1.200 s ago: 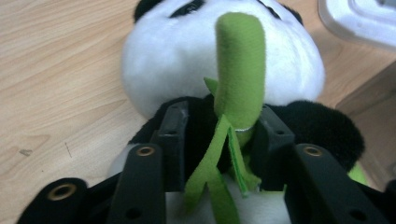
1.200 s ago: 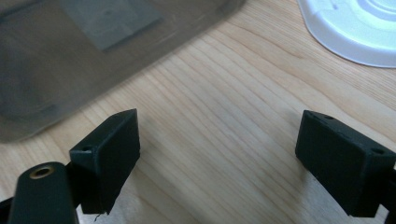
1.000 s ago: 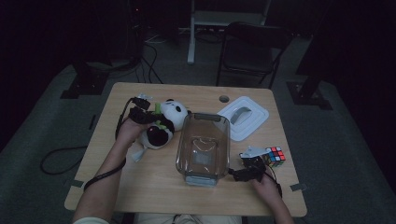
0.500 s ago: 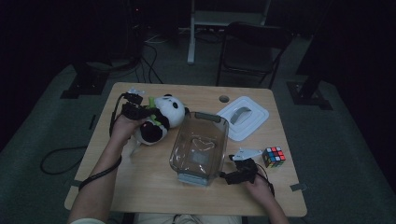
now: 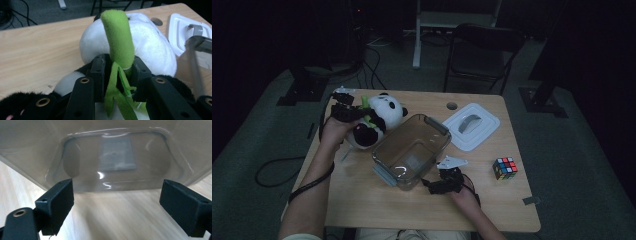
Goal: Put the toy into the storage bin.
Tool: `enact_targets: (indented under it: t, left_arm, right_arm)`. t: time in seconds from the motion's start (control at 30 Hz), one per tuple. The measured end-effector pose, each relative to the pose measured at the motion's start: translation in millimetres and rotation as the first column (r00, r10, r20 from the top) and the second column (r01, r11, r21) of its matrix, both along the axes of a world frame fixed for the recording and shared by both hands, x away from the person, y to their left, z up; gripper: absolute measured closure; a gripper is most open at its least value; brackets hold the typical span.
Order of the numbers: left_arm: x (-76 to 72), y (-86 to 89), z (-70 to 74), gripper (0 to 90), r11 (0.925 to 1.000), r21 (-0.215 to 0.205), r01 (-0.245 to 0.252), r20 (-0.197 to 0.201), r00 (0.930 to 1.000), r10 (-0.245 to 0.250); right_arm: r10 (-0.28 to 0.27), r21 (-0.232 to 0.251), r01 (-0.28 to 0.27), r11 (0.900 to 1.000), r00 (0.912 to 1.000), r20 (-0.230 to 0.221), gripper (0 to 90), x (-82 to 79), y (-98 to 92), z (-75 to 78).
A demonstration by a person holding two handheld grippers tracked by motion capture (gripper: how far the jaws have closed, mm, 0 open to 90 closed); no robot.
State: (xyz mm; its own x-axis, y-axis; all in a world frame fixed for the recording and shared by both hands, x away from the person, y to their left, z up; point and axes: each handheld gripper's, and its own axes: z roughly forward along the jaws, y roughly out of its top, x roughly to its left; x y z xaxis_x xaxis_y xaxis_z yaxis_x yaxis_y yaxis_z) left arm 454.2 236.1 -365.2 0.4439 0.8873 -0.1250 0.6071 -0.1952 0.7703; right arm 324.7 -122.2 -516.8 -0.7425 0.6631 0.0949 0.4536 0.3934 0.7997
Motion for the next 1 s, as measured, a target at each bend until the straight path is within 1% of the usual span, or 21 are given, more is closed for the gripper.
enact_targets:
  t: [0.03,0.07,0.17,0.23,0.27,0.3,0.33,0.37,0.47,0.5,0.53,0.6,0.63,0.7,0.73,0.8,0.83,0.87,0.9,0.93,1.0]
  left_arm:
    - [0.0,0.0,0.0,70.3,1.0000,0.000,0.000,0.000,1.0000,0.000]
    - [-1.7,2.7,9.1,70.3,1.0000,-0.007,-0.004,0.020,0.9998,0.004]
    - [-3.6,6.5,22.9,70.3,0.9997,0.004,-0.026,0.055,0.9982,0.025]
    - [-3.5,8.3,27.6,70.3,0.9997,0.002,-0.024,0.055,0.9982,0.023]
    - [-4.2,10.5,33.4,70.3,0.9995,-0.012,-0.031,0.070,0.9970,0.032]
    - [-5.1,12.2,41.9,70.3,0.9995,-0.014,-0.027,0.080,0.9964,0.028]
    - [-5.1,12.2,41.9,70.3,0.9995,-0.014,-0.027,0.080,0.9964,0.028]
    - [-7.0,12.4,51.1,70.3,0.9995,-0.026,-0.019,0.092,0.9955,0.022]
    - [-12.4,6.9,62.4,70.2,0.9995,-0.031,0.004,0.114,0.9935,-0.001]
    - [-12.4,6.9,62.4,70.2,0.9995,-0.031,0.004,0.114,0.9935,-0.001]
    - [-16.9,0.8,67.7,70.2,0.9989,-0.039,0.025,0.122,0.9923,-0.020]
    - [-20.6,-6.7,70.6,70.2,0.9976,-0.052,0.045,0.130,0.9908,-0.038]
    - [-20.6,-6.7,70.6,70.2,0.9976,-0.052,0.045,0.130,0.9908,-0.038]
    - [-23.9,-21.6,71.0,70.1,0.9959,-0.039,0.081,0.127,0.9890,-0.076]
    - [-23.9,-21.6,71.0,70.1,0.9959,-0.039,0.081,0.127,0.9890,-0.076]
    - [-25.5,-36.9,66.9,70.1,0.9938,-0.034,0.106,0.110,0.9887,-0.102]
    - [-25.5,-36.9,66.9,70.1,0.9938,-0.034,0.106,0.110,0.9887,-0.102]
    - [-27.2,-47.0,62.5,70.1,0.9917,-0.023,0.127,0.103,0.9869,-0.124]
    - [-27.2,-47.0,62.5,70.1,0.9917,-0.023,0.127,0.103,0.9869,-0.124]
    - [-28.0,-52.7,59.9,70.1,0.9898,-0.011,0.142,0.095,0.9855,-0.141]
    - [-28.5,-56.1,57.7,70.1,0.9881,-0.013,0.153,0.094,0.9840,-0.152]
  right_arm:
    - [0.000,0.000,0.000,1.000,1.0000,0.000,11.6,0.0,0.0,0.0]
    - [-0.046,0.025,0.047,0.999,0.9986,-0.027,11.7,7.4,10.0,0.5]
    - [-0.069,0.031,0.070,0.997,0.9968,-0.040,11.7,14.0,21.0,1.1]
    - [-0.078,0.030,0.080,0.996,0.9959,-0.045,11.7,15.7,28.9,0.9]
    - [-0.078,0.030,0.080,0.996,0.9959,-0.045,11.7,15.7,28.9,0.9]
    - [-0.078,0.029,0.079,0.996,0.9964,-0.034,11.7,15.3,35.9,0.5]
    - [-0.078,0.029,0.079,0.996,0.9964,-0.034,11.7,15.3,35.9,0.5]
    - [-0.068,0.018,0.068,0.997,0.9973,-0.027,11.7,14.3,43.0,0.3]
    - [-0.058,0.030,0.059,0.998,0.9977,-0.035,11.7,15.0,48.1,0.8]
    - [-0.058,0.031,0.059,0.998,0.9977,-0.035,11.7,15.7,49.3,1.4]
    - [-0.060,0.037,0.061,0.997,0.9976,-0.035,11.7,17.1,50.9,2.1]
    - [-0.068,0.041,0.070,0.997,0.9965,-0.048,11.7,19.0,54.0,3.6]
    - [-0.070,0.051,0.072,0.996,0.9963,-0.050,11.7,20.0,55.4,4.5]
    - [-0.078,0.041,0.080,0.996,0.9958,-0.048,11.7,21.5,61.2,6.2]
    - [-0.078,0.041,0.080,0.996,0.9958,-0.048,11.7,21.5,61.2,6.2]
    - [-0.085,0.035,0.086,0.996,0.9956,-0.041,11.7,23.0,67.6,7.4]
    - [-0.085,0.035,0.086,0.996,0.9956,-0.041,11.7,23.0,67.6,7.4]
    - [-0.085,0.048,0.087,0.995,0.9956,-0.038,11.7,24.0,71.1,8.0]
    - [-0.082,0.046,0.083,0.995,0.9960,-0.036,11.7,24.4,72.0,8.3]
    - [-0.081,0.050,0.083,0.995,0.9960,-0.037,11.7,24.2,72.7,8.7]
    - [-0.080,0.053,0.082,0.995,0.9961,-0.036,11.7,23.9,72.7,8.9]
